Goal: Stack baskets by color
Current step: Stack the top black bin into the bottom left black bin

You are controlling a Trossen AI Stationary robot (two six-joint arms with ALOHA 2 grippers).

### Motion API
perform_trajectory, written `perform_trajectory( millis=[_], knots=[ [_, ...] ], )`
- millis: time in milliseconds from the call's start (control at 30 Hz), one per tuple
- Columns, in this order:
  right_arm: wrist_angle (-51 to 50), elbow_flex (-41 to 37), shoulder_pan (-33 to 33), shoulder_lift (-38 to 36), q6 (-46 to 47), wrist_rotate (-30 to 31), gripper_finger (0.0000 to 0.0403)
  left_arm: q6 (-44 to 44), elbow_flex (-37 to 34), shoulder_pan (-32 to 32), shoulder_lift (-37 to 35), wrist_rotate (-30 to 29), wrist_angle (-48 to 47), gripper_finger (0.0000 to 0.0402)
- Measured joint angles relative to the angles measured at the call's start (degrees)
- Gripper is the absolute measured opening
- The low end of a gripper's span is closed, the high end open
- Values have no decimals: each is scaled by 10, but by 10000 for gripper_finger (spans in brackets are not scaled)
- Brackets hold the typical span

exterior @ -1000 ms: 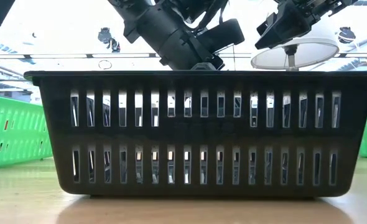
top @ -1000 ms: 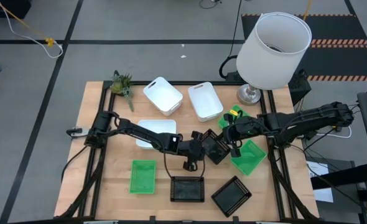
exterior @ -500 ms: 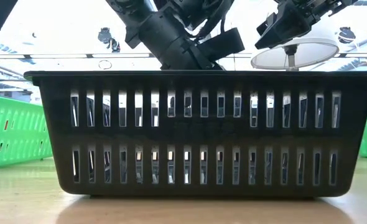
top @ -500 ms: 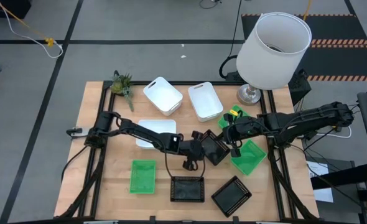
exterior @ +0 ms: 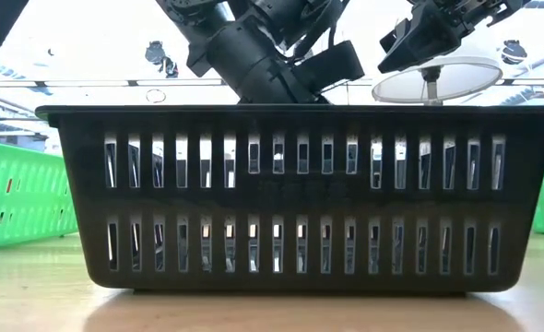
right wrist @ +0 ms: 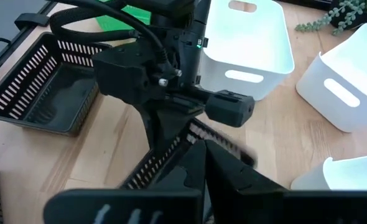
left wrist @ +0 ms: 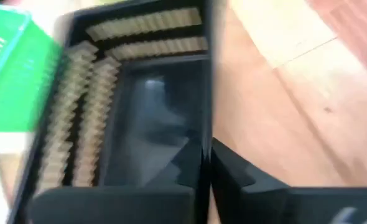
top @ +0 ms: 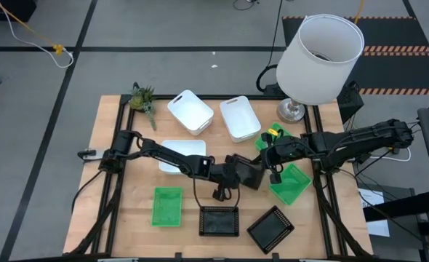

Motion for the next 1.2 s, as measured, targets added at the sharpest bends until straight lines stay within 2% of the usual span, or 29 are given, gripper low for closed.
perform_trajectory(
  millis=[167,300,433,633,867,1000,1200],
  knots=[
    [0,0,0,0,-1,0,2,-24,22,-4,-8,-9,-21,13],
    [-6,0,0,0,-11,0,2,-56,78,-17,-17,-26,-128,8],
    [-29,0,0,-8,-14,1,2,-90,141,-41,-23,-77,-217,7],
    [-52,0,1,-71,35,42,2,-163,211,-96,-23,-158,-311,6],
    [-63,0,8,-158,113,44,2,-291,307,-171,-23,-246,-427,8],
    [-74,-12,35,-171,151,68,2,-336,372,-218,-23,-271,-505,6],
    [-27,-58,58,-170,146,88,2,-370,488,-268,-23,-298,-653,6]
  ],
)
